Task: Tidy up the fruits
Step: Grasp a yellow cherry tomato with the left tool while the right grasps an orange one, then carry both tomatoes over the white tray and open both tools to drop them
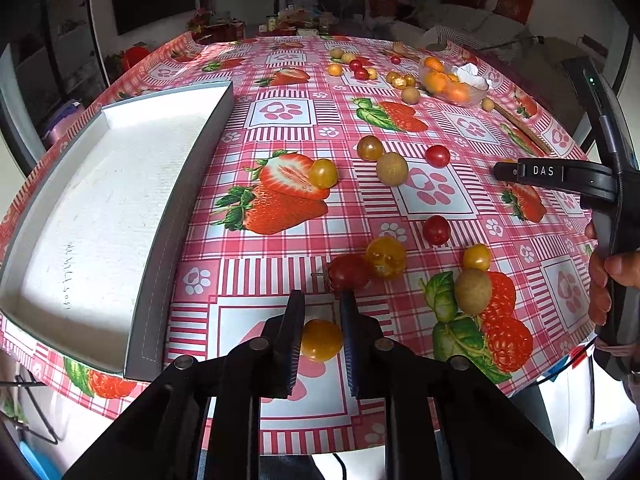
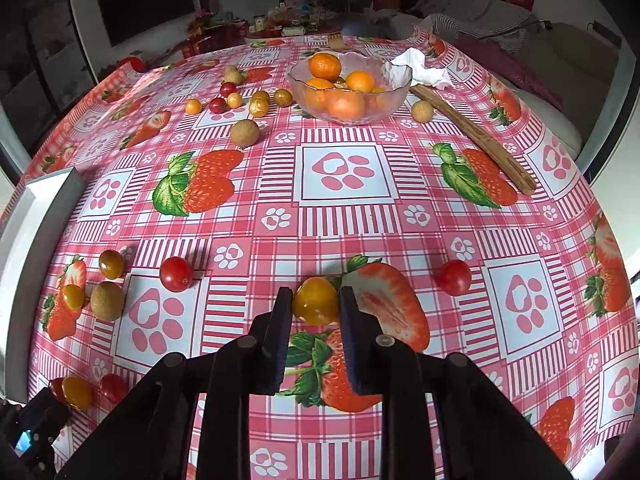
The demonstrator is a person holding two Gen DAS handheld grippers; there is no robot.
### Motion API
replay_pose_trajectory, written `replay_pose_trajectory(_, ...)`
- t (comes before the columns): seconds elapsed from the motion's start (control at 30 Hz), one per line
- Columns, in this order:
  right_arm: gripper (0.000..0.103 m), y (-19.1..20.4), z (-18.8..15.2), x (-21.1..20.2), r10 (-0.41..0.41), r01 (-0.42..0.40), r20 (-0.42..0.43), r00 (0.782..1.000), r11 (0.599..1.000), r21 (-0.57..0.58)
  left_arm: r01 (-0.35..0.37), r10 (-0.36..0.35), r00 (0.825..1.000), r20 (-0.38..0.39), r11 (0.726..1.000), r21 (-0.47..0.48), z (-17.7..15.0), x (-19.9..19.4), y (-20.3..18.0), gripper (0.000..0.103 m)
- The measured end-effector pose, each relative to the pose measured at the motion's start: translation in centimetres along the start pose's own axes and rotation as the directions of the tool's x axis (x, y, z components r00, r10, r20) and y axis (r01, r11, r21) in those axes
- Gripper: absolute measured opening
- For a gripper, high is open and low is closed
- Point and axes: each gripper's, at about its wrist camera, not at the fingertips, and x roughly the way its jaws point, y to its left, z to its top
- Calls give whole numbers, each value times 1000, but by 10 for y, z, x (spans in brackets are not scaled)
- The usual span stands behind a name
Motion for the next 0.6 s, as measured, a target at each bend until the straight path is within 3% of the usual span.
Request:
replay_pose_trajectory(0.23, 26, 16, -5, -29, 64, -63, 27, 998, 997, -38, 52, -52, 998, 29, 999, -10, -3, -11, 8, 20)
replay_pose_trajectory(0.6, 26, 60, -6, -70, 195, -190, 42, 980, 976, -106, 69, -64, 994, 83, 996, -53, 5, -39, 38, 20)
